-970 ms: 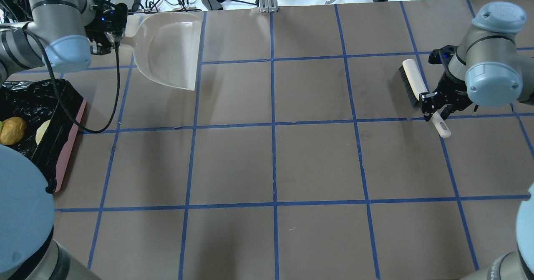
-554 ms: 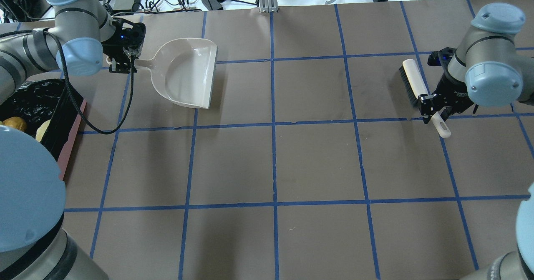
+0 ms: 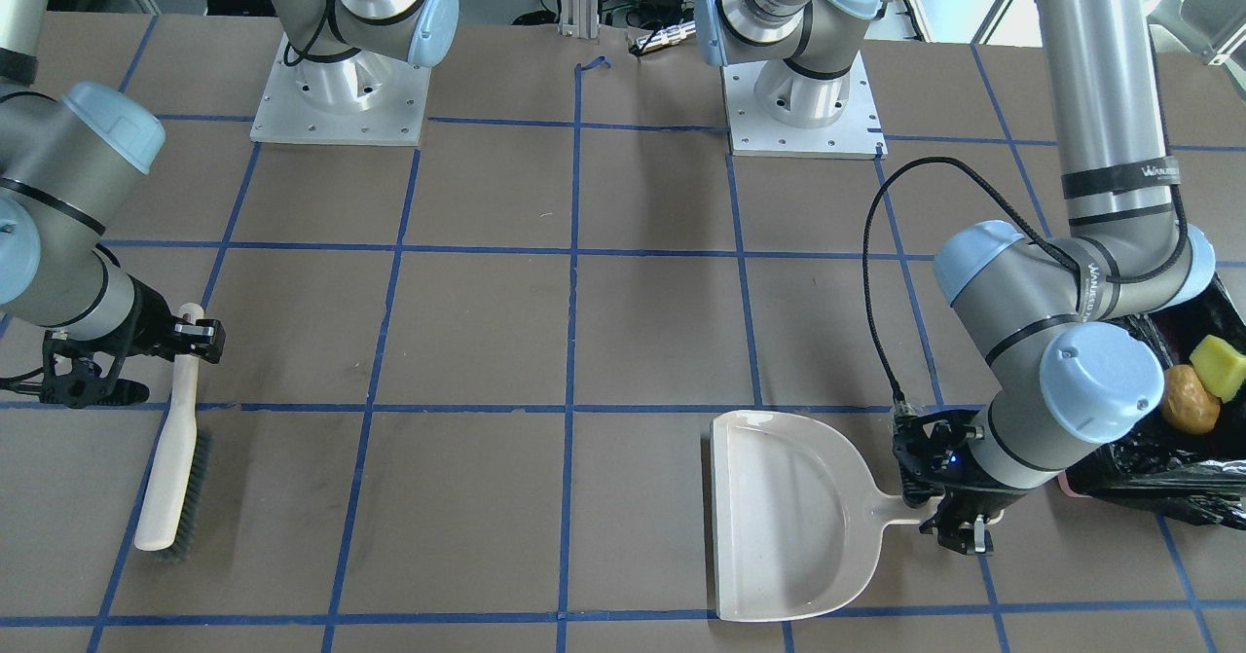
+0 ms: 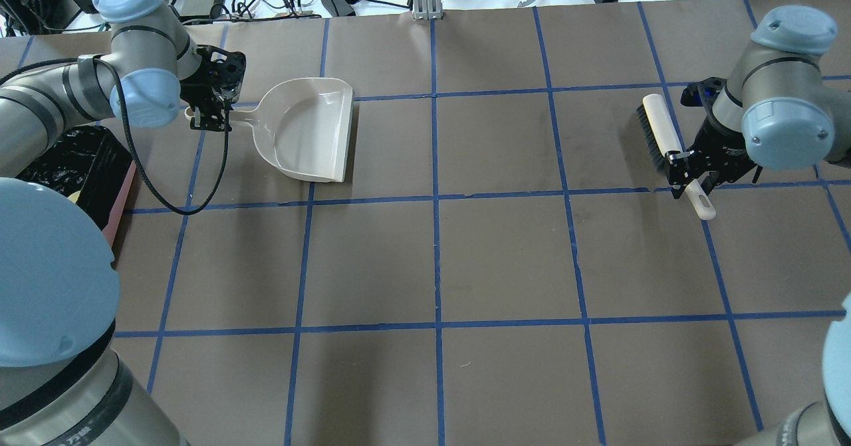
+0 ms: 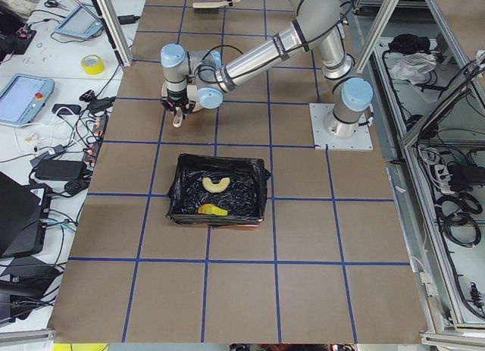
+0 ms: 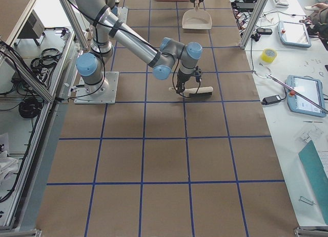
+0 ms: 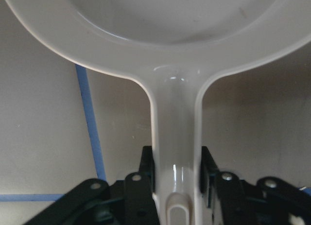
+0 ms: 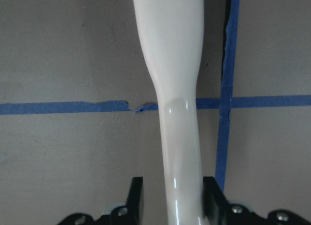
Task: Sweep and dump trash into bin
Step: 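Bring the dustpan back and lower it onto the table with the left gripper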
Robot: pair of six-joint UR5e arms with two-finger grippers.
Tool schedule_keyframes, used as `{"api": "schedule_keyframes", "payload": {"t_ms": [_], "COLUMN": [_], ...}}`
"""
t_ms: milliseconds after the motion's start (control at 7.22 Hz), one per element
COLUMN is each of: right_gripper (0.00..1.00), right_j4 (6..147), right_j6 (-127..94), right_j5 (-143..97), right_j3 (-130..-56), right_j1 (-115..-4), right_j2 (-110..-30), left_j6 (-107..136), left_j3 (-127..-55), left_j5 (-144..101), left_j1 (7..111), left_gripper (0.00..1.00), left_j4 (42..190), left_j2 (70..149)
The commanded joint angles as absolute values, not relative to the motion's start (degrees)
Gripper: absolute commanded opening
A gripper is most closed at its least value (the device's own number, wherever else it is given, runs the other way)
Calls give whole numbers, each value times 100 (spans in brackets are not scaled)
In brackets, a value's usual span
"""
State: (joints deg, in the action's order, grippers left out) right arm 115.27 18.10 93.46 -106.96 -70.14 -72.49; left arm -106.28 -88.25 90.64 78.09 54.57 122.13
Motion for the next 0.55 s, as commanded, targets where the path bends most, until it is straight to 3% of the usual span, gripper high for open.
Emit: {"api": "schedule_keyframes", "payload": {"t_ms": [0, 416], "right_gripper": [52, 55], "right_j4": [11426, 11417], "right_j6": [1758, 1749], "right_j5": [9246, 9272], "right_j3": [-10696, -10627], "right_j1": [-7014, -7014], "right_j2": [-7251, -7312], "left_j6": [-10600, -9239], "left_j3": [-8859, -8903], "left_j5": [9088, 9114], "left_j1": [7892, 8539], "left_gripper": [99, 100], "left_j4": [5458, 5649], "left_j2": [12235, 11613]}}
